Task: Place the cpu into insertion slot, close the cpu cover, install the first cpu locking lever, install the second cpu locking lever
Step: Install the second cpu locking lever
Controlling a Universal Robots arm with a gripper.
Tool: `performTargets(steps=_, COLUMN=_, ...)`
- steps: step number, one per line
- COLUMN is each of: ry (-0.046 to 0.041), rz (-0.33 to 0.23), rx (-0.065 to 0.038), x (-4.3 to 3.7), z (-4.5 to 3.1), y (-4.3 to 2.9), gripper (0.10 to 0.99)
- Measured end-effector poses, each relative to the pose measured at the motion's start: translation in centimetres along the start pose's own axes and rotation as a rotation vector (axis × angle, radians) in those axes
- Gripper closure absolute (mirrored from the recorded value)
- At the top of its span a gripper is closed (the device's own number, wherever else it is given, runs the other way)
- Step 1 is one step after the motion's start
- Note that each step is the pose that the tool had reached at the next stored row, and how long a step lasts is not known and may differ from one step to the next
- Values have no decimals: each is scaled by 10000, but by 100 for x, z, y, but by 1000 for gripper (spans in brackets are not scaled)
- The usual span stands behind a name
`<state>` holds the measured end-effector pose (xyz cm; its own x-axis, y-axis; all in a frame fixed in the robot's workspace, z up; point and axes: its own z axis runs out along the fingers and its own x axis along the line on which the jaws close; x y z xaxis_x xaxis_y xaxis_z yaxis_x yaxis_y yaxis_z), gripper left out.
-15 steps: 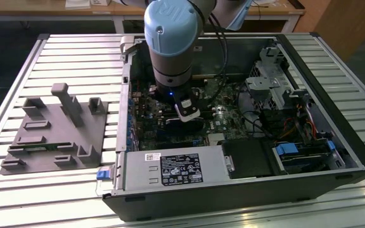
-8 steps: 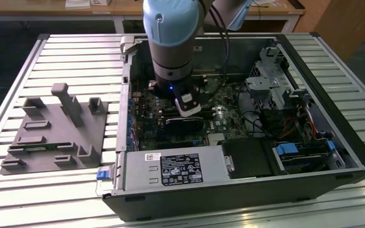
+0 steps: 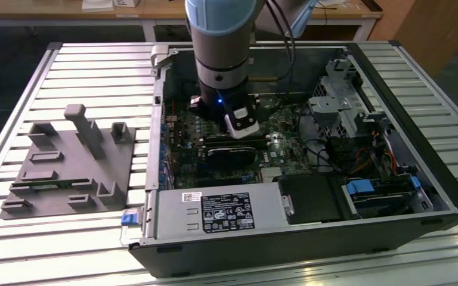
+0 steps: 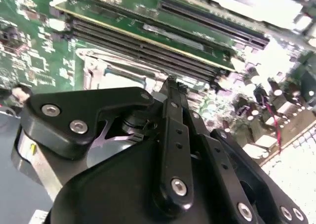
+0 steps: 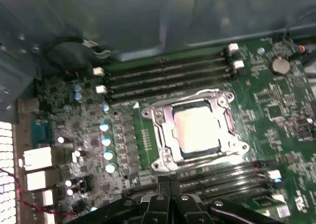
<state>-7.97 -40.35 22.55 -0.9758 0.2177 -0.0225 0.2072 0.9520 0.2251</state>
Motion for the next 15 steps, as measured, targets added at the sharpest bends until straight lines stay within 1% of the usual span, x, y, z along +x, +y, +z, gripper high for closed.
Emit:
performTargets(steps=5, ry=-6, rz=4, rx=25, x=-170, z=16, y=45, gripper=980)
performTargets(steps=7, ry=-9, rz=4, rx=40, x=-217, z=23, y=67, gripper=980)
performTargets(steps=10, ry=-21, rz=0, rx=95, x=-254, z=38, y=116, gripper=980)
performTargets(steps=15, ry=-54, rz=-11, rx=249, x=-289, z=67, y=222, gripper=980)
